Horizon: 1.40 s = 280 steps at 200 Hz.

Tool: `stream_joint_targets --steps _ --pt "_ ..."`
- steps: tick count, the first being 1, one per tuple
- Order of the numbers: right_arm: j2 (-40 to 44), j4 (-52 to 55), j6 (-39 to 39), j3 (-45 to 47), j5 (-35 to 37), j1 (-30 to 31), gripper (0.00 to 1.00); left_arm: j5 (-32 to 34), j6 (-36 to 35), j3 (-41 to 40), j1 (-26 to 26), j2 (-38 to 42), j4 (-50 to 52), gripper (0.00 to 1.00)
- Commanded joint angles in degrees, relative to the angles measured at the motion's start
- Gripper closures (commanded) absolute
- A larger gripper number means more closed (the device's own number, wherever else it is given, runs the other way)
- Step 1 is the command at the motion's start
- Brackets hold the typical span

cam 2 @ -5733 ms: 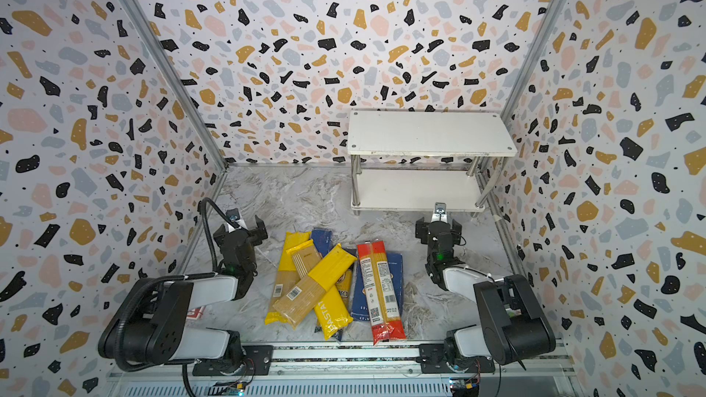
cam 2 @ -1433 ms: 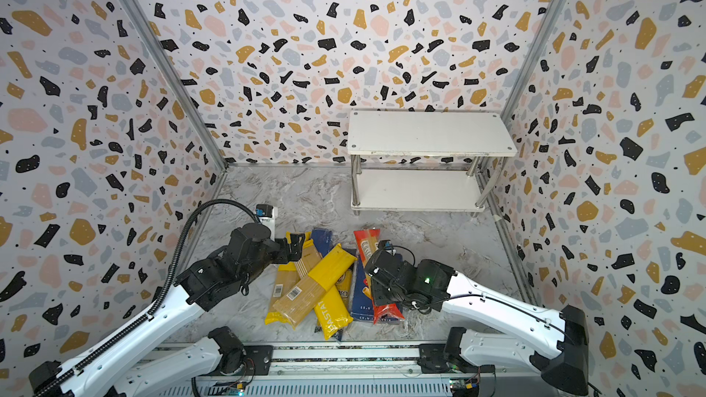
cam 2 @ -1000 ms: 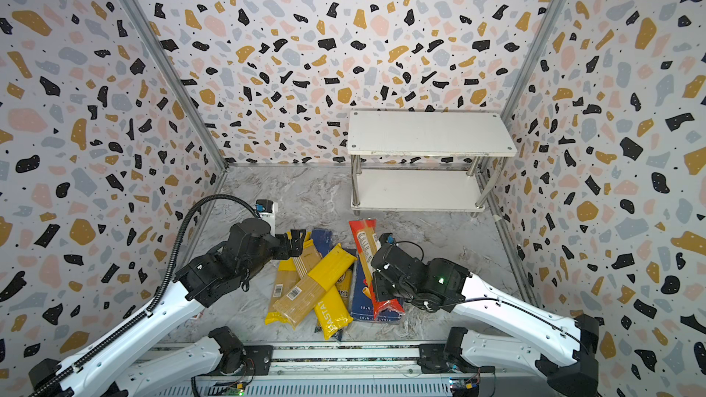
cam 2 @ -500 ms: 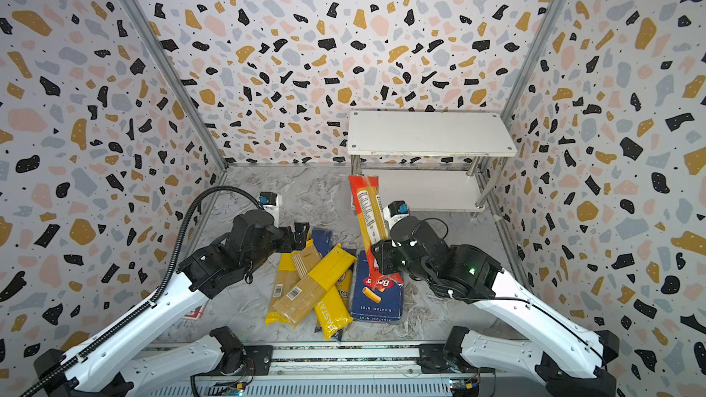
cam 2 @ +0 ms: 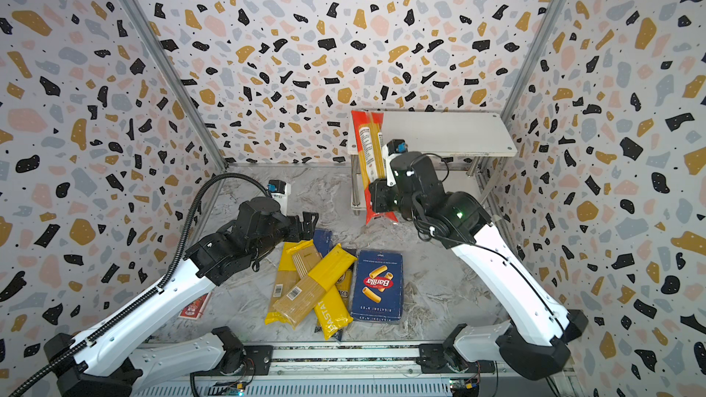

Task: Arrange pasta packages on shelves
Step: Place the pasta bag on the shelf.

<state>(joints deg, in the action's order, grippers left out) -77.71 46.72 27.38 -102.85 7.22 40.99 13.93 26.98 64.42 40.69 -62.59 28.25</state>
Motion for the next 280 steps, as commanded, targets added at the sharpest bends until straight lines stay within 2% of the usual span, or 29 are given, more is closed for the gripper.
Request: stream_joint_targets --steps 1,55,95,125,152,186,235,280 --pt "-2.3 -7.8 -4.7 -9.9 -3.1 -5.4 0.83 -0.9 -1.5 2.8 0.4 -0.7 -2.1 0.01" --pt "-15.4 -8.9 -5.2 -26.3 -12.2 -17.5 0.83 -1.3 -2.5 5.1 0.4 -2.7 -3.4 0.01" --pt "-19.0 -14.6 -2.8 -28.3 -16.9 -27.4 0.83 -1.5 -2.9 4.9 0.4 -3.7 -4.1 0.01" --pt "-23.5 -12.5 -2.6 -33.6 -18.4 -33.8 0.83 -1.7 -3.2 4.9 0.4 -4.5 -4.2 0.01" --pt "-23.9 -12.0 -2.2 -33.7 -20.4 -39.9 0.83 -1.3 -3.5 4.3 0.4 -4.7 -4.6 0.01" --pt "-23.7 -12.9 -0.8 -31.5 -20.6 -43.7 0.83 -1.5 -3.5 3.9 0.4 -6.1 -5.4 0.00" --pt "-25.5 -10.4 0.7 -33.2 -21.8 -49.6 0.83 -1.5 -3.5 2.9 0.4 -6.4 -6.0 0.01" --pt "-27.0 -7.7 0.9 -33.0 -23.1 -51.2 0.83 -1.5 -3.4 1.5 0.4 -6.5 -6.8 0.01"
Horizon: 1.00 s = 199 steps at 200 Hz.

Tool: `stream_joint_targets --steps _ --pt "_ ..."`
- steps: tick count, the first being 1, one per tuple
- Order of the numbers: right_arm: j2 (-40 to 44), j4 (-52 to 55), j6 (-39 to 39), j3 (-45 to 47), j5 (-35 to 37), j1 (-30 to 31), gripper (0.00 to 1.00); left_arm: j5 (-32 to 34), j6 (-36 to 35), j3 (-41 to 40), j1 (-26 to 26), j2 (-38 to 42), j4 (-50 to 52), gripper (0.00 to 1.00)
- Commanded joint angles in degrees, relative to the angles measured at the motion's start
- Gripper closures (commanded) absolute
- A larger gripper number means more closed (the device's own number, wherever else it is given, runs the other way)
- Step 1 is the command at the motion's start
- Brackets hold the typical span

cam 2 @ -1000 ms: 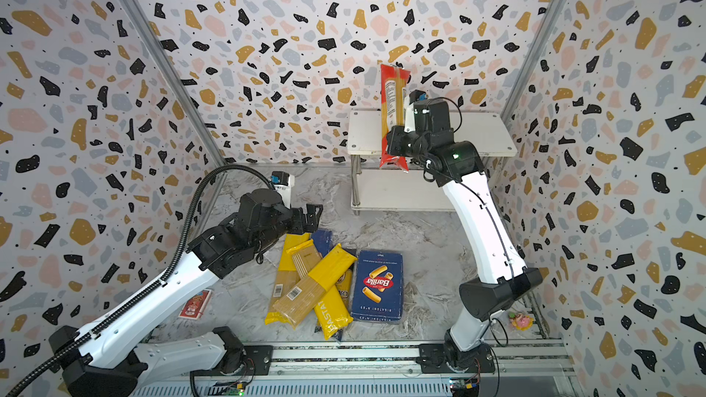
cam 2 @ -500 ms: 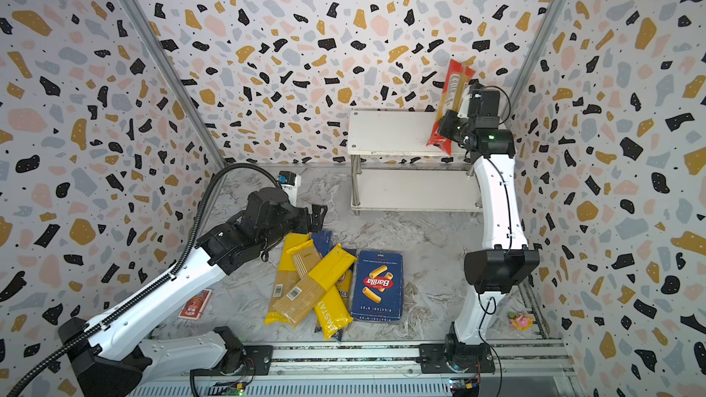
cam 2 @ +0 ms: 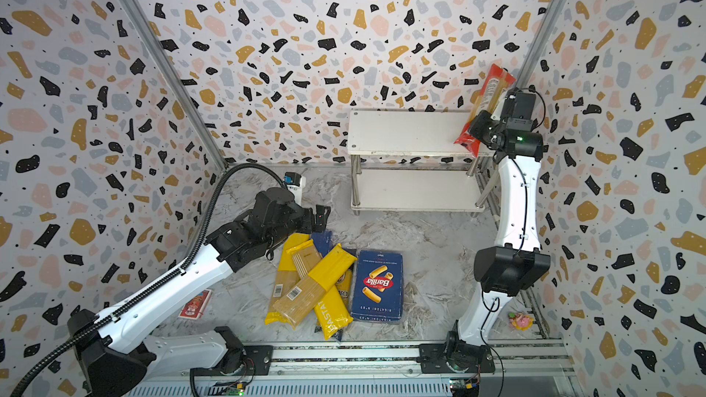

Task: Arrange pasta packages on shelves
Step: Place the pasta bag on the shelf.

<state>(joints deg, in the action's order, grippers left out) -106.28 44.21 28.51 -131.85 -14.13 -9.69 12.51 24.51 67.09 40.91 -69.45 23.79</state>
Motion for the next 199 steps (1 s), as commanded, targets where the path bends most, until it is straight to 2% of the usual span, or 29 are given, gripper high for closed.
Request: stream_joint_targets --steps 1,96,129,148,199 --pt "1.5 -5.1 -0.2 -4.0 -1.7 -0.5 0.83 -0.1 -1.0 -1.2 0.2 0.3 -2.3 0.01" --pt "1.6 -0.1 -2.5 -2.8 -2.9 -0.9 0.78 0.4 -1.3 -2.2 0.2 1.6 -2.3 0.00" --pt "2.2 0.7 -2.5 -2.9 -2.7 -1.4 0.74 0.3 -1.0 -2.6 0.2 2.1 -2.4 0.01" --pt "2.0 1.5 -2.7 -2.8 -2.5 -1.6 0.67 0.2 -0.9 -2.7 0.2 2.0 -2.4 0.00" --pt "1.6 3.2 -3.2 -2.5 -0.5 -1.5 0.60 0.8 -0.9 -2.8 0.2 2.5 -2.3 0.01"
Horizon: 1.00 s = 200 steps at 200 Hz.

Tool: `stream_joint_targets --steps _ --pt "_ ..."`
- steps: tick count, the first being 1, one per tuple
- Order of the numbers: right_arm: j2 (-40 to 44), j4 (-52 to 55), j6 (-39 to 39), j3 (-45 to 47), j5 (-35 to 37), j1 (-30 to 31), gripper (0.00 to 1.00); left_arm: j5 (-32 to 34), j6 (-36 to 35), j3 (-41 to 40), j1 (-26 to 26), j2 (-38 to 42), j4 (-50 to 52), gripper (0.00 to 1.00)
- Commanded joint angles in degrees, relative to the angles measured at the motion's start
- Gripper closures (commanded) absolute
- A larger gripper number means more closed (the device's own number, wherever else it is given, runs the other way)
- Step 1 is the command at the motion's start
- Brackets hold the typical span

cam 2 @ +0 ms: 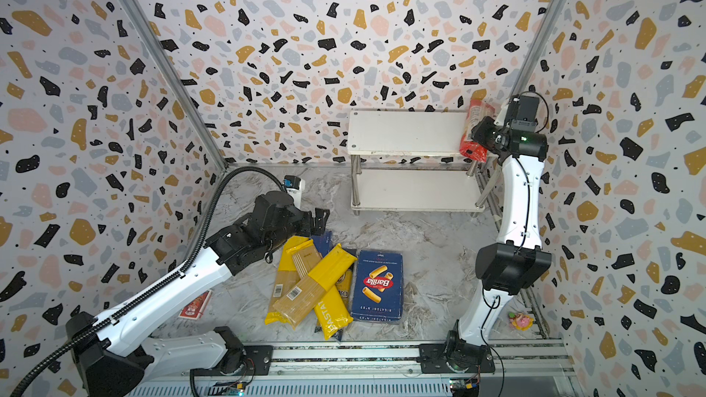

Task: Arrange pasta packages on shelves
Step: Place the pasta bag on the shelf.

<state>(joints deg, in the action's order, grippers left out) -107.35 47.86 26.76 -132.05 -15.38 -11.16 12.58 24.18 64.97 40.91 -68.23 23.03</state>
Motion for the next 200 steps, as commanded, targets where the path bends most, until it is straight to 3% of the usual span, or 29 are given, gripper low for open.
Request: stream_joint_targets --steps 1,24,86,142,200 --pt "2.7 -0.5 -1.4 -2.3 0.8 0.0 0.60 0.8 -0.6 -0.7 0.2 1.3 -1.5 0.01" --pt "2.9 -0.2 -1.5 -2.3 0.9 0.0 0.58 0.7 -0.7 -0.5 0.2 1.1 -1.4 0.01" --pt "5.8 -0.4 -4.2 -1.3 4.9 3.9 0.34 0.6 -0.7 -1.2 0.2 1.8 -1.5 0.00" --pt "9.3 -1.3 -5.9 2.4 9.4 9.2 0.33 1.3 -0.7 -2.2 0.2 3.2 -1.3 0.01" --pt "9.8 -6.2 -3.8 10.0 4.3 11.8 0.34 1.2 -0.4 -3.5 0.2 4.4 -1.3 0.01"
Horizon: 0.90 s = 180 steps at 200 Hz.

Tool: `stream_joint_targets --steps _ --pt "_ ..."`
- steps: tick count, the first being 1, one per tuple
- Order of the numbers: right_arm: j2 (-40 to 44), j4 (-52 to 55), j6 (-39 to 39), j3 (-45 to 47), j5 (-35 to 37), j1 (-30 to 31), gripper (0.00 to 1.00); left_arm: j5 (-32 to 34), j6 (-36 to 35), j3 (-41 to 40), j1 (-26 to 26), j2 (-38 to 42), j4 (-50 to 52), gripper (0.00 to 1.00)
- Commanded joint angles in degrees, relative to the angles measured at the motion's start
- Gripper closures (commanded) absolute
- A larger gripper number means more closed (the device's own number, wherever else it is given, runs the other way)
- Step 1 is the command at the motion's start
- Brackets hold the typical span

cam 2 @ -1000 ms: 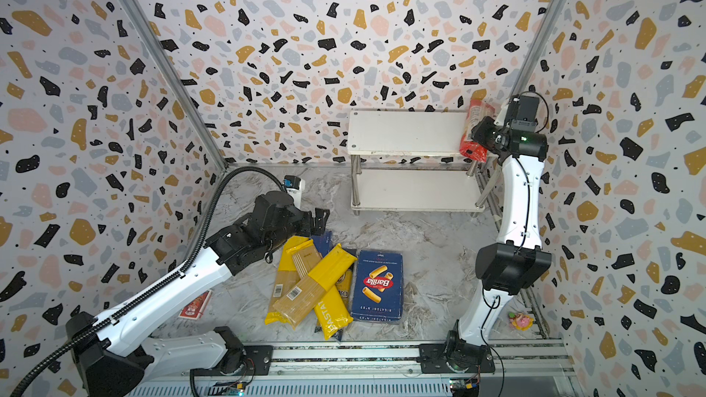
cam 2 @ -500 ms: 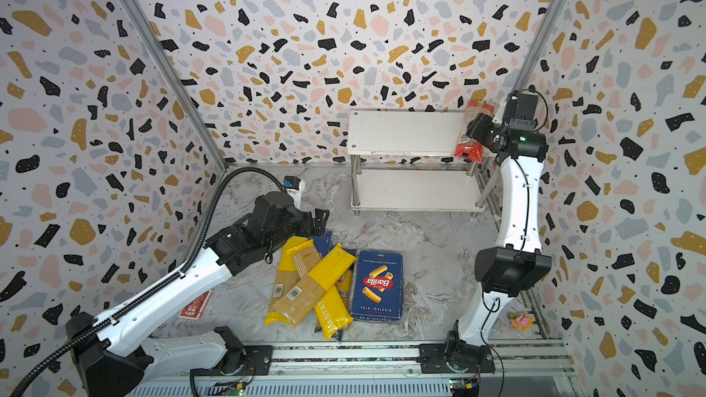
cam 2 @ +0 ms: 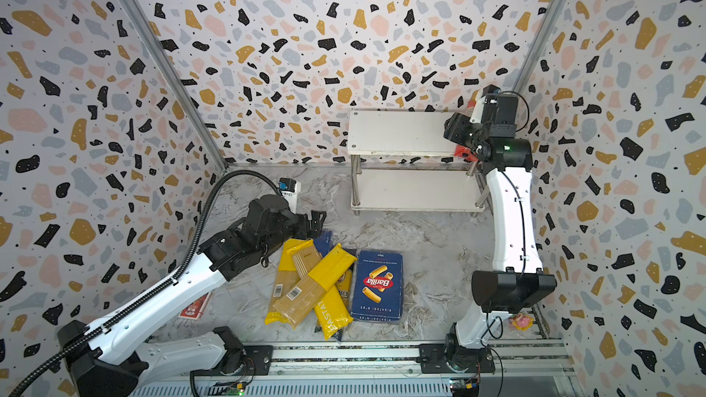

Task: Arrange pasta packages on shelves
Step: Place the pasta bag on the shelf, then rotate the pasta bag at the shelf.

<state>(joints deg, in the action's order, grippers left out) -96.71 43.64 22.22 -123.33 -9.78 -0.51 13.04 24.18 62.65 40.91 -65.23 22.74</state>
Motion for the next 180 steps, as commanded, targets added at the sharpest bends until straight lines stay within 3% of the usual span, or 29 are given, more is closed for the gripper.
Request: stream_joint_targets --steps 1,63,180 --pt "-1.0 -2.0 0.8 1.3 -1.2 1.3 0.34 0.8 -0.4 -1.2 0.2 1.4 -1.0 0.01" --pt "-1.3 -2.1 1.1 5.2 1.9 3.1 0.34 1.8 -0.5 -2.1 0.2 2.5 -0.9 0.01" --pt "2.1 0.5 0.5 6.3 5.5 -0.4 0.33 1.3 -0.7 -3.0 0.2 3.4 -1.2 0.01"
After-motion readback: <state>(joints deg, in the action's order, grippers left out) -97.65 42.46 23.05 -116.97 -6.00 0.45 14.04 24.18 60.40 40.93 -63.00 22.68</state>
